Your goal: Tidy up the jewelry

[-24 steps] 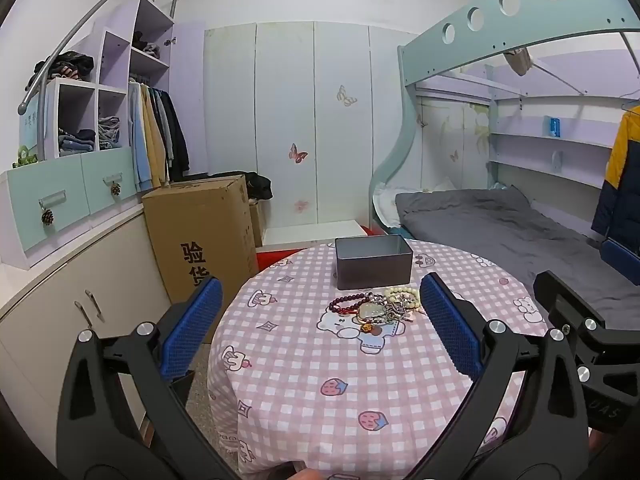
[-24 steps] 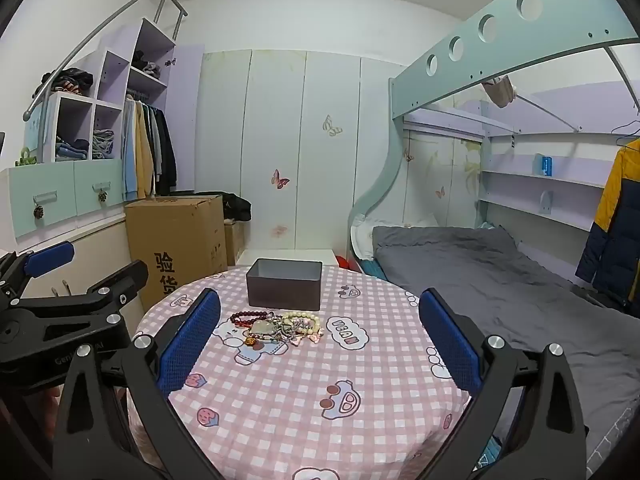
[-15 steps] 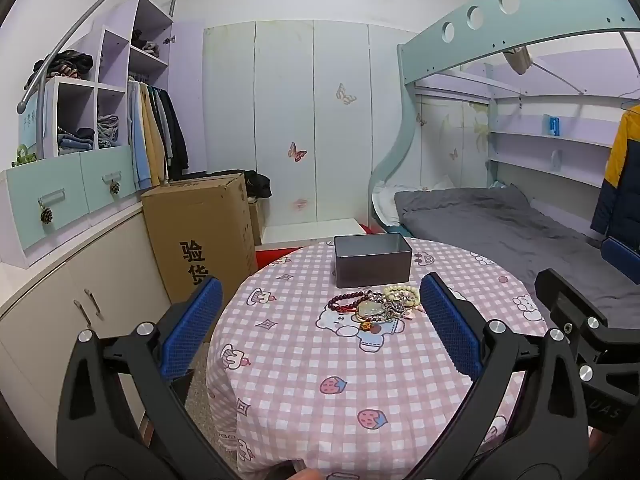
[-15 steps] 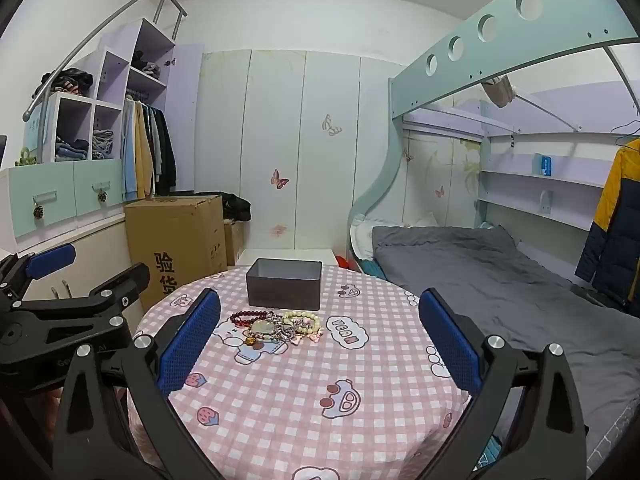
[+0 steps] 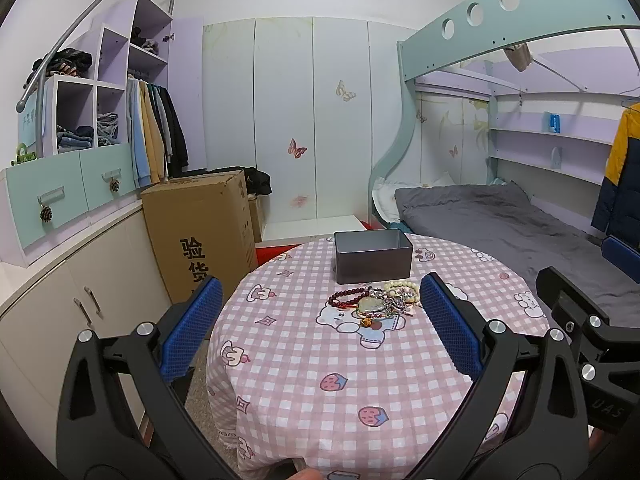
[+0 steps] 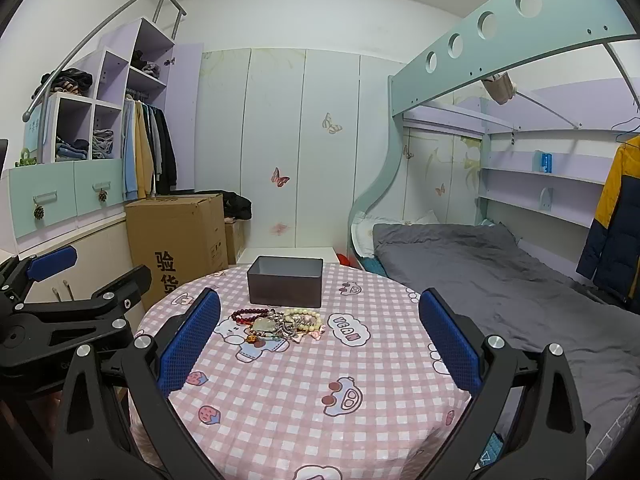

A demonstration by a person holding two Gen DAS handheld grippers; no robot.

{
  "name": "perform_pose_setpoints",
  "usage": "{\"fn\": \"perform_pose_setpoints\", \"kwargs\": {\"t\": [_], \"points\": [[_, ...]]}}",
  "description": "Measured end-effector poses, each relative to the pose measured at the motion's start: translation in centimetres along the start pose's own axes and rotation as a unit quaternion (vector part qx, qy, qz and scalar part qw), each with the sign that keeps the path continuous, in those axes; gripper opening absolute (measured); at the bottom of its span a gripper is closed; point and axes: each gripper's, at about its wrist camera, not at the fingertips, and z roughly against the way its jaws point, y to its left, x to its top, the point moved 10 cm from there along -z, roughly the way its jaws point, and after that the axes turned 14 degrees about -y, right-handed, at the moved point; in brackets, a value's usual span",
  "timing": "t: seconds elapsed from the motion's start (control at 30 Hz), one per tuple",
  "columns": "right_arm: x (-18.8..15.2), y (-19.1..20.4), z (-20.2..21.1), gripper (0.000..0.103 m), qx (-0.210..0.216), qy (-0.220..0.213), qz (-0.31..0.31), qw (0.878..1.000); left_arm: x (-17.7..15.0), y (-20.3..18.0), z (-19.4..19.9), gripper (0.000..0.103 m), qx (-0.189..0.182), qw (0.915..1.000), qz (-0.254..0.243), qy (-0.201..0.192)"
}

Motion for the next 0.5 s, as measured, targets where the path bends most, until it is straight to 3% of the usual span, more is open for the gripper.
{"fn": "perform_pose_setpoints", "kwargs": {"t": [0.5], "points": [[-0.31,0.26,-0.23,0.095,0.001,0.002,-0.001,1.0,-0.71,0.22,-0.23,0.097,0.0,1.0,0.0,0.003]]}}
